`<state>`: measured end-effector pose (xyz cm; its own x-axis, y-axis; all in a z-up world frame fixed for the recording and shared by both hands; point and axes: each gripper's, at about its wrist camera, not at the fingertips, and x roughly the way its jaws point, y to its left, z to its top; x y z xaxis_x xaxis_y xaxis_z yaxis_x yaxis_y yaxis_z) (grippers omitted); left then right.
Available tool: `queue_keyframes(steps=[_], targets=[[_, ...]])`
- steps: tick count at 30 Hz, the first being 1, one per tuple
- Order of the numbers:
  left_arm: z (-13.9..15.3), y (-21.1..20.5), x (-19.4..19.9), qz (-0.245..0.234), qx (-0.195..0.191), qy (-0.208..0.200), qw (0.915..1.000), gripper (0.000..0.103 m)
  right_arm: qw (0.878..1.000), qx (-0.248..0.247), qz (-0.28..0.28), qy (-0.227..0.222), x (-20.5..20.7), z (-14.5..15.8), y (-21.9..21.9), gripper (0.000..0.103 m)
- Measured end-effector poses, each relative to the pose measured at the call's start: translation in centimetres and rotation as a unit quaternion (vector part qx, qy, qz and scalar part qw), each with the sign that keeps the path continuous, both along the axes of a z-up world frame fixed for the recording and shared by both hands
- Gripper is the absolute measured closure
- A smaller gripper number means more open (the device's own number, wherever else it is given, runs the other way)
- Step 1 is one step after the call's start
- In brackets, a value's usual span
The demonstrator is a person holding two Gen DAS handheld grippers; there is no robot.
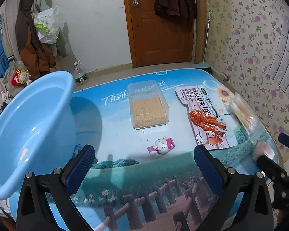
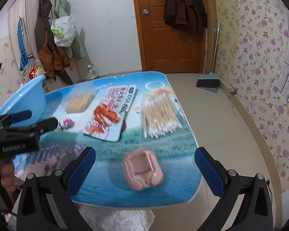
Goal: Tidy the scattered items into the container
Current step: 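Move the right gripper toward the pink case on the table, then grasp the pink case with the right gripper while the left gripper grasps the Hello Kitty figurine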
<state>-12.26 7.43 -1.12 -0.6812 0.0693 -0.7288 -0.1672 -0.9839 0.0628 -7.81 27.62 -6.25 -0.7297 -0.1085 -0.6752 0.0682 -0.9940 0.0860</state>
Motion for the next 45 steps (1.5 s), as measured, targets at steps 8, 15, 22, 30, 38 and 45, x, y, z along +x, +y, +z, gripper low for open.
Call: queue_keyframes(steps=[8,15,22,30,38,45], targets=[[-1.1,0.6,-1.5,-0.014,0.011,-0.008,0.9998,0.008,1.0,0.0,0.013,0.002,0.3,-1.7,0.6,0.0],[-2.2,0.6,-2.3,-0.02,0.027,-0.031,0.999,0.031,1.0,0.001,0.023,0.005,-0.3,-2.2,0.3,0.005],[-2.7,0.8,-2.8,-0.022,0.038,-0.038,0.9983,0.04,1.0,0.004,0.024,0.008,-0.7,-2.8,-0.2,0.01],[-3.1,1.5,-3.2,-0.024,0.029,-0.043,0.9983,0.055,0.999,0.017,0.024,0.02,-0.9,-3.2,-0.6,0.017],[-3.0,1.8,-2.9,-0.028,0.023,-0.036,0.9987,0.069,0.998,0.041,0.04,0.037,-0.5,-3.5,-1.2,0.044],[-3.0,1.6,-2.7,-0.024,0.025,-0.035,0.9988,0.069,0.997,0.036,0.048,0.038,-0.3,-3.5,-1.5,0.058]])
